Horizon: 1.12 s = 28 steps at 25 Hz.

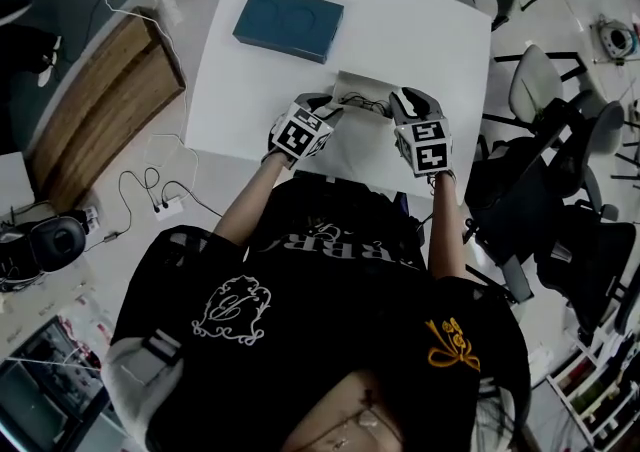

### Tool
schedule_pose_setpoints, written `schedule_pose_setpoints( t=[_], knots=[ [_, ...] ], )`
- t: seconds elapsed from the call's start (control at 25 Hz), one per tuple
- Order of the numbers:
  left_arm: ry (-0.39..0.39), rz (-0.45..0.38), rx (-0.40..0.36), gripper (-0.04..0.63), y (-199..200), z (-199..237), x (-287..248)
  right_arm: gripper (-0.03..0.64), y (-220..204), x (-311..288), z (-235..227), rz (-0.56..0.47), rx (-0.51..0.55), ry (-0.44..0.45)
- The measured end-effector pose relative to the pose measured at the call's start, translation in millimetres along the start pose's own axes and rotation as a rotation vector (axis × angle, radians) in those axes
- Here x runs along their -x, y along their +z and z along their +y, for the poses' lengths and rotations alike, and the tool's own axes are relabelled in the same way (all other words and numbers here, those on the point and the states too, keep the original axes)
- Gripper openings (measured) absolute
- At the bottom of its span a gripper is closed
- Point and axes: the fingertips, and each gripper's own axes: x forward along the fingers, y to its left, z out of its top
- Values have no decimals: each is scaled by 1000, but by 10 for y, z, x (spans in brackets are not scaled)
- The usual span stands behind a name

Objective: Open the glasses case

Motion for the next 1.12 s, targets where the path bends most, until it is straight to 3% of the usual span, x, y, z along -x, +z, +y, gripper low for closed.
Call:
schedule_pose_setpoints(
  t=[0.36,0.6,0.88,1.12],
  knots=[
    [56,-146,88,141,236,-374,424,101,54,635,187,-154,-166,74],
    [86,-226,122,141,287,-690,748,101,56,993,341,-227,-192,148],
    [187,-324,172,141,359,-856,1135,98,14,1154,463,-279,-202,223],
    [197,-373,155,119,430,-952,1371,80,110,1241,617,-331,-209,259]
  ],
)
